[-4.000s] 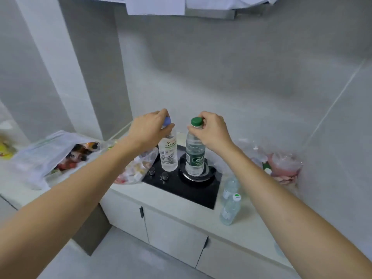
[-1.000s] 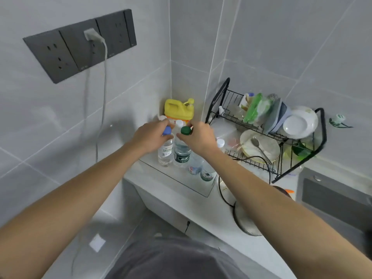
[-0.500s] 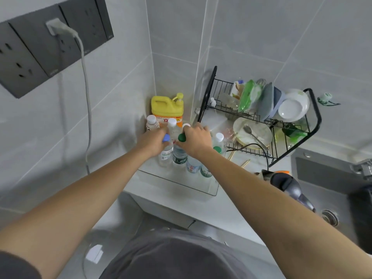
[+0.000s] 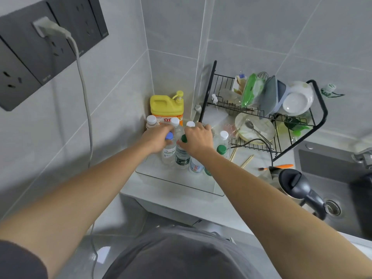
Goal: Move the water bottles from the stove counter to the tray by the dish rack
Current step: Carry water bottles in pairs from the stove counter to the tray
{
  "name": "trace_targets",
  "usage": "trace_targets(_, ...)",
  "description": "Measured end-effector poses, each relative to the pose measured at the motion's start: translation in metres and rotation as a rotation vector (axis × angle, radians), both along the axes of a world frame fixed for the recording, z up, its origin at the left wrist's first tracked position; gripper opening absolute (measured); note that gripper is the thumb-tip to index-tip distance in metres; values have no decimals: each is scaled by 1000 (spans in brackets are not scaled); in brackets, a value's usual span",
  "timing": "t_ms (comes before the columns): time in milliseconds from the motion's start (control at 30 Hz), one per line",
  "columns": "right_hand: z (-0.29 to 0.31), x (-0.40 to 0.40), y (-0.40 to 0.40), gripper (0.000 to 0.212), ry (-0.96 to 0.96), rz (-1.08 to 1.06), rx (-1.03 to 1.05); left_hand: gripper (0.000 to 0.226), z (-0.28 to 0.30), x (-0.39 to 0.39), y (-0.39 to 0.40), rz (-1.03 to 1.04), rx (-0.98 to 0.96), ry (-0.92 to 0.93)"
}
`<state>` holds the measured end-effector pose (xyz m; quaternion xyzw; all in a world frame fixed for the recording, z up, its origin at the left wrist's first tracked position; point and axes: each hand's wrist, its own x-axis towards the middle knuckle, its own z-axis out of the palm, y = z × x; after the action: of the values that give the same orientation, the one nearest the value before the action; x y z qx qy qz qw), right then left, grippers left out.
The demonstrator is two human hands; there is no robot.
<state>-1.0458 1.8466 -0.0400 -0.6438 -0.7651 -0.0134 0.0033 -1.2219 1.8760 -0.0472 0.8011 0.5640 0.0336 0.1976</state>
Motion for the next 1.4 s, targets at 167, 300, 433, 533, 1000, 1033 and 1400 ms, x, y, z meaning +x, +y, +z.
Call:
trace_targets(167, -2, -2, 2, 33, -1, 52, -40, 25, 0, -5, 7, -72, -1, 48)
trace_targets(300, 3, -1, 4, 26, -33, 143, -98, 29, -1, -8, 8, -99, 41, 40)
trace_targets(433, 2, 2, 3, 23, -57, 150, -87, 23, -3, -8, 6, -132, 62, 42)
trace_targets(533, 0, 3, 3, 26, -79, 144, -57, 26, -1, -9, 6, -168, 79, 56)
trace_targets(1000, 0, 4, 4, 26, -65, 107, -54, 29, -9, -6, 11, -145, 104, 81)
trace_targets(1033, 0, 4, 4, 25, -59, 105, -58, 29, -9, -6, 11, -137, 102, 79)
trace_targets(1400, -1, 5, 4, 29, -83, 108, -45, 15, -8, -4, 14, -117, 119, 117)
